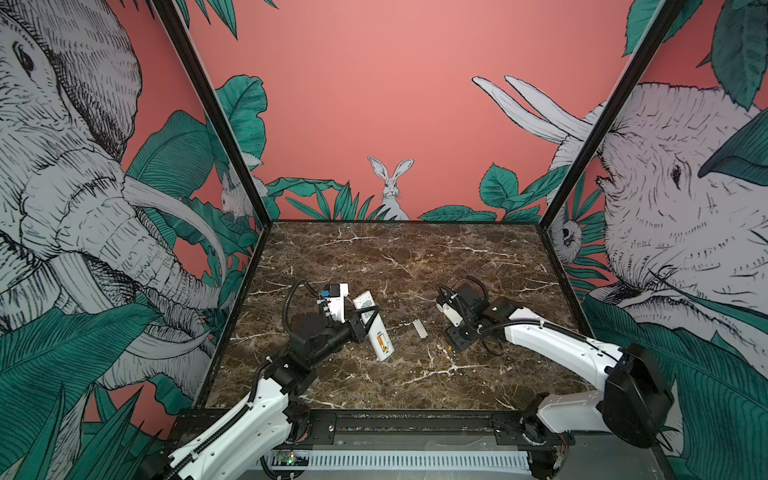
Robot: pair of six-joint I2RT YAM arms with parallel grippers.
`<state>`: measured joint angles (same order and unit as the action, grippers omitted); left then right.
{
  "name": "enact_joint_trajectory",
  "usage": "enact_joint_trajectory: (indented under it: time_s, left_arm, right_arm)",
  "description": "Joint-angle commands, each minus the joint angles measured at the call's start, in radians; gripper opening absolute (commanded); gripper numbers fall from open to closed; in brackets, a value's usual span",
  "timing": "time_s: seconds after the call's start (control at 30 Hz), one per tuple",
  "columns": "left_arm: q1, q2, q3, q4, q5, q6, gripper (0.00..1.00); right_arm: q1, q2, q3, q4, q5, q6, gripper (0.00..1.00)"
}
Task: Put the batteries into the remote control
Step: 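Lower the right gripper over the orange battery and close on it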
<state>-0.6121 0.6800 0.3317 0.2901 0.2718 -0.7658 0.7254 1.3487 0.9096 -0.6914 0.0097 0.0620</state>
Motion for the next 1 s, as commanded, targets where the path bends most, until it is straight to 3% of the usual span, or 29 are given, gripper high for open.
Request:
enact_joint_trajectory:
  time_s: [0.0, 0.17, 0.37, 0.6, 0.97]
  left_arm:
    - [0.012, 0.005, -0.003, 0.054, 0.026, 0.008, 0.00]
    - [0.026, 0.034, -0.003, 0.085, 0.064, 0.005, 0.00]
    - [0.062, 0.034, -0.007, 0.112, 0.114, 0.000, 0.00]
    - [0.112, 0.071, -0.020, 0.187, 0.178, -0.023, 0.00]
    - [0.200, 0.117, -0.042, 0.293, 0.261, -0.066, 0.00]
  right_arm:
    - [-0.004, -0.035, 0.019, 0.033, -0.068, -0.153, 0.71]
    - [-0.006, -0.019, 0.054, 0.073, -0.033, -0.237, 0.72]
    - [-0.006, 0.041, 0.068, -0.029, 0.048, -0.248, 0.70]
    - [-0.007, 0.088, 0.033, -0.015, 0.106, -0.002, 0.69]
    - [-0.006, 0.041, -0.136, 0.188, -0.073, 0.316, 0.67]
